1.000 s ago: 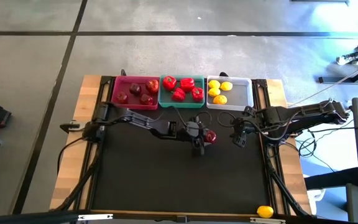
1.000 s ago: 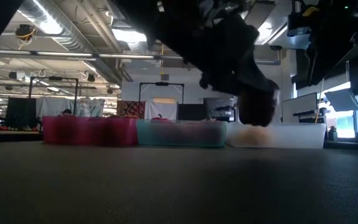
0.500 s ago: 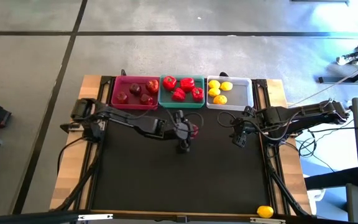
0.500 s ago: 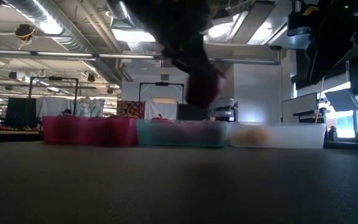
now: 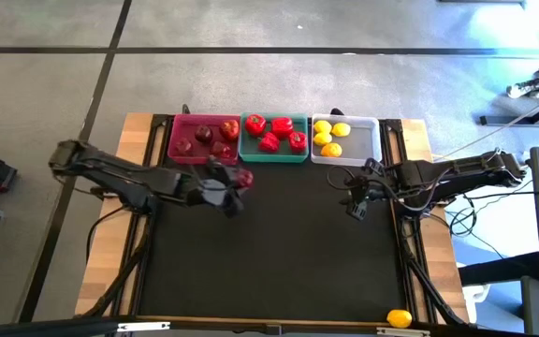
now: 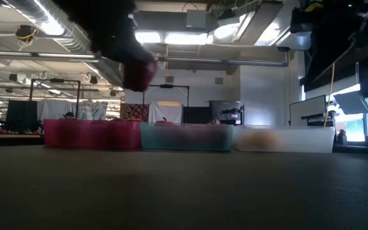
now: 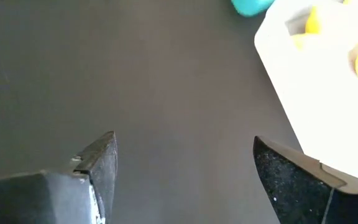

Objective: Sort produce into baskets
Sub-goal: Put the apple into the pink bin

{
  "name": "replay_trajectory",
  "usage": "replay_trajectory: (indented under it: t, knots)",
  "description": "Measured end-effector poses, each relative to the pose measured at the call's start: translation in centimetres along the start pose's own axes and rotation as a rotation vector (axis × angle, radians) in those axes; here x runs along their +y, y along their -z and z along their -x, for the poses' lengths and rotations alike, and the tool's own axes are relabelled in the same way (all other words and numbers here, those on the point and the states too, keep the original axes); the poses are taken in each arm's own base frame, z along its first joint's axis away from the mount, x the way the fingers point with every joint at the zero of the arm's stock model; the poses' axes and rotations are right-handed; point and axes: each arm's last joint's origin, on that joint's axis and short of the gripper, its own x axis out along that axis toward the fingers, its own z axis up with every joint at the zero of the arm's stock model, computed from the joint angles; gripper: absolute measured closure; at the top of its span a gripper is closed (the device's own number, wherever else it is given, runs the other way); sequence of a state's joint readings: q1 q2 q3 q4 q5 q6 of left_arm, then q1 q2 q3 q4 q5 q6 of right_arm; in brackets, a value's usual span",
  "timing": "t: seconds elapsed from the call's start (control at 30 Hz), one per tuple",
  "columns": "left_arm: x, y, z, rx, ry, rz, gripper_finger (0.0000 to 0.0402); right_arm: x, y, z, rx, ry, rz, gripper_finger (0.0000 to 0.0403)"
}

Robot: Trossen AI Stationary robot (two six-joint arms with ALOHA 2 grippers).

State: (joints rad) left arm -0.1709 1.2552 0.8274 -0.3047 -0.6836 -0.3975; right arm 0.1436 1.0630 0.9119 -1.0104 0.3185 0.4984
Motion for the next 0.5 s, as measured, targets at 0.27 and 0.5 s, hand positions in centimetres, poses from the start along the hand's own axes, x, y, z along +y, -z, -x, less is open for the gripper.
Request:
replay_trajectory:
  t: [0.27,0.5]
  knots:
    - [4.0,2.0,2.9,-0.095,-0.153,0.134,0.0123,0.0,-0.3,0.0,-0.041,0.025,0.001,0.0104]
    - [6.7,4.4,2.5,-0.131,-0.364,0.278,0.0123,-0.1,-0.3,0.0,-0.061,0.061,0.000,0.0104]
